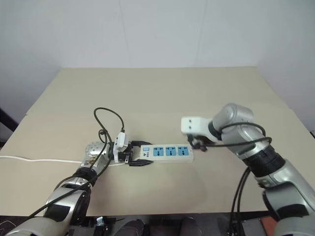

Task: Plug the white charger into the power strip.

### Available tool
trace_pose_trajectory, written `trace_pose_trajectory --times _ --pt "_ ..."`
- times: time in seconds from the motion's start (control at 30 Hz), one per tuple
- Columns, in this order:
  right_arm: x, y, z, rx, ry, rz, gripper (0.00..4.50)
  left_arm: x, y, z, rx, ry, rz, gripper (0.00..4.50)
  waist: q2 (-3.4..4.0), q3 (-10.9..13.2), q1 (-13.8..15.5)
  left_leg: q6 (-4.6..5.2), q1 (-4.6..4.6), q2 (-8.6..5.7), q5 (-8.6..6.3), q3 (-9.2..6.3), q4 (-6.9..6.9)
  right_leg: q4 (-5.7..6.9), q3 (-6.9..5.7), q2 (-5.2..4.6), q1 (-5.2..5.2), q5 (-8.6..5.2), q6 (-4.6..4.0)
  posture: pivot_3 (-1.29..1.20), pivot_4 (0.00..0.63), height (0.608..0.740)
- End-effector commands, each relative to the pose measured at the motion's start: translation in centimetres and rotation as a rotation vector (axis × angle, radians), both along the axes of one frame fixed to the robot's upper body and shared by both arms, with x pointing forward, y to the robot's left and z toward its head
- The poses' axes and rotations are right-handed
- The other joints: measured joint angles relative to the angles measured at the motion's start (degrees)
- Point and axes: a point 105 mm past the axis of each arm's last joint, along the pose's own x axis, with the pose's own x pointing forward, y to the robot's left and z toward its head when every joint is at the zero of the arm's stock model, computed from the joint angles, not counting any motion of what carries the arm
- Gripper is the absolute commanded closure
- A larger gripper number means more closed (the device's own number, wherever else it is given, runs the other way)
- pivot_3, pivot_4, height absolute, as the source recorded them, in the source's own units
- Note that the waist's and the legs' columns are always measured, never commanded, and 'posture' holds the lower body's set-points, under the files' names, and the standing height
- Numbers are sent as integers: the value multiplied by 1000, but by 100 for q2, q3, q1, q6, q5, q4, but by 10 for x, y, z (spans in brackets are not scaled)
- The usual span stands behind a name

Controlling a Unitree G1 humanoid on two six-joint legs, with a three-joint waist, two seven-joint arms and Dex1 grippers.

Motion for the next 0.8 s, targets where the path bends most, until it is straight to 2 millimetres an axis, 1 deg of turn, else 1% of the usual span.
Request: trace_pose_trajectory --times 0.03,0.07,0.1,0.17,0.23,0.3,0.37,0.47,0.53,0.67,0.8 --pt "-2 13 43 357 -76 60 3360 -9 1 -16 68 41 -37 1211 -2 -1 13 0 -1 0 0 -2 -1 -3 -2 0 0 1 1 0 150 740" --pt "-3 18 48 445 -74 79 3360 -9 1 -16 68 42 -38 1211 -2 -1 13 0 -2 0 0 -2 -2 -8 -2 1 0 1 1 0 150 740" --pt "-4 21 49 521 -36 85 3360 -9 2 -16 69 43 -38 1211 -3 -2 13 0 -2 -1 0 -2 -2 -7 -2 0 0 2 1 0 150 740" --pt "-8 25 48 613 24 109 3360 -10 2 -16 70 43 -39 1211 -4 -2 8 0 -1 0 0 -3 -3 -8 -2 1 0 2 0 0 150 740" --pt "-13 29 42 700 101 142 3360 -9 2 -16 70 41 -38 1211 -3 -2 3 0 -1 0 0 -3 -2 -6 -2 1 0 3 -1 0 150 740" --pt "-15 34 32 814 185 177 3360 -9 3 -15 71 39 -36 1211 -3 -3 -17 1 1 1 -1 -3 -3 -4 -2 2 1 4 -2 0 150 740" --pt "-15 40 24 908 228 197 3360 -9 4 -15 70 39 -34 1211 -2 -3 -46 2 4 2 -2 -2 -4 1 0 3 0 4 -2 0 150 740" --pt "-12 51 19 1042 248 210 3360 -10 6 -15 73 39 -32 1211 -1 -4 -61 1 4 2 -1 -1 -3 9 4 3 -4 4 -2 0 150 740" --pt "-12 57 13 1081 250 224 3360 -9 8 -14 76 39 -30 1211 -1 -4 -64 0 5 1 -1 -2 -2 49 6 3 -7 4 -2 0 150 740" --pt "-19 68 1 1135 217 294 3360 -10 8 -14 78 42 -33 1211 -1 -4 -67 0 5 1 -1 -2 -4 52 5 4 -11 4 -2 0 150 740" --pt "-27 71 -13 1114 207 359 3360 -10 6 -14 78 43 -42 1211 -1 -4 -78 0 6 0 -1 -1 -4 54 6 6 -11 3 -2 0 150 740"
